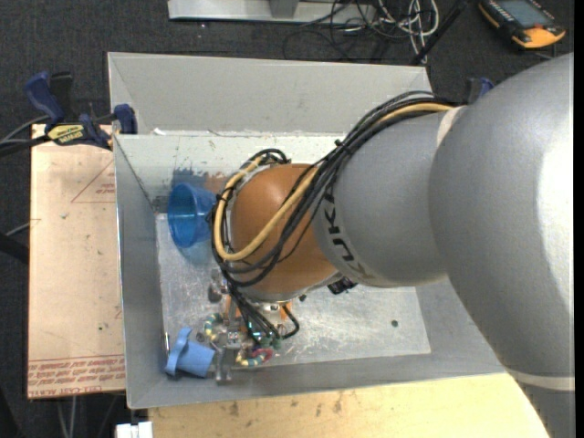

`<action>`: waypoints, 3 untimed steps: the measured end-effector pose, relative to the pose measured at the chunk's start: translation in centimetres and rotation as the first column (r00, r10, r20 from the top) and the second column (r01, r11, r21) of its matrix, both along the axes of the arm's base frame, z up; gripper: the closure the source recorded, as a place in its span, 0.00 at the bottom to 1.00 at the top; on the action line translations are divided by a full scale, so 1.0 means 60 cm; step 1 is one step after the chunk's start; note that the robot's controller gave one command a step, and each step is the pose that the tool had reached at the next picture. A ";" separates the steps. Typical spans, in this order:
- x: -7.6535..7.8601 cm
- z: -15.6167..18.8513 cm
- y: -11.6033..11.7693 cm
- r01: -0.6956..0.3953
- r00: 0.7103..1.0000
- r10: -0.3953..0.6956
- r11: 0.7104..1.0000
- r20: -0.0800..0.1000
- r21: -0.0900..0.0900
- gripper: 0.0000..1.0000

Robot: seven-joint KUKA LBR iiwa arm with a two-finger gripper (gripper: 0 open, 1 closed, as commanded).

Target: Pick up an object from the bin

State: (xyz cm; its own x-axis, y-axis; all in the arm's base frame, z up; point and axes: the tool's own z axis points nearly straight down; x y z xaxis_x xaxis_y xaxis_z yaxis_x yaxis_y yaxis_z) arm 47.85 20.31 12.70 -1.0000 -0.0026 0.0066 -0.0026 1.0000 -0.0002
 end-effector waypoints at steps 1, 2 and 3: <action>0.003 0.004 -0.001 0.003 1.000 -0.003 1.000 0.006 0.001 0.00; 0.014 -0.084 -0.005 -0.422 0.906 0.422 0.906 0.023 0.002 1.00; 0.014 -0.084 -0.005 -0.422 0.906 0.422 0.907 0.023 0.002 1.00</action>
Offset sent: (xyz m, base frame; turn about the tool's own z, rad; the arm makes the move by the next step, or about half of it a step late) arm 0.0037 -0.0056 -0.0570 -0.4381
